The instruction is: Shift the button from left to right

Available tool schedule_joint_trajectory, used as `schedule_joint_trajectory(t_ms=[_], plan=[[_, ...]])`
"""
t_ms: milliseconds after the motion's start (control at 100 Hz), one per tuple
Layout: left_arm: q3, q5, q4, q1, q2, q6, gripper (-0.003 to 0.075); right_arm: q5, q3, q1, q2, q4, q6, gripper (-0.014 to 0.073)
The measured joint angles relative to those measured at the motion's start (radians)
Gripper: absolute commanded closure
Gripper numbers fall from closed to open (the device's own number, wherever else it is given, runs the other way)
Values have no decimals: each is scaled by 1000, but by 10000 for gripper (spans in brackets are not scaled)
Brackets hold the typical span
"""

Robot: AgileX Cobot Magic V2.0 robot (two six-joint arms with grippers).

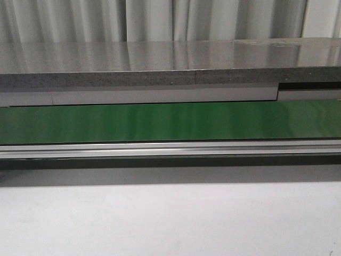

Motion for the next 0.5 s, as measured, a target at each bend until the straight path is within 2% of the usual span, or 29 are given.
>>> schedule_joint_trajectory(t_ms=[160, 310, 500], plan=[[93, -90, 6, 0, -38, -28, 741, -2, 0, 0, 0, 0, 0, 662], [175, -134, 43, 0, -38, -116, 741, -2, 0, 0, 0, 0, 0, 662], [182, -221, 58, 0, -38, -156, 741, -2, 0, 0, 0, 0, 0, 662]])
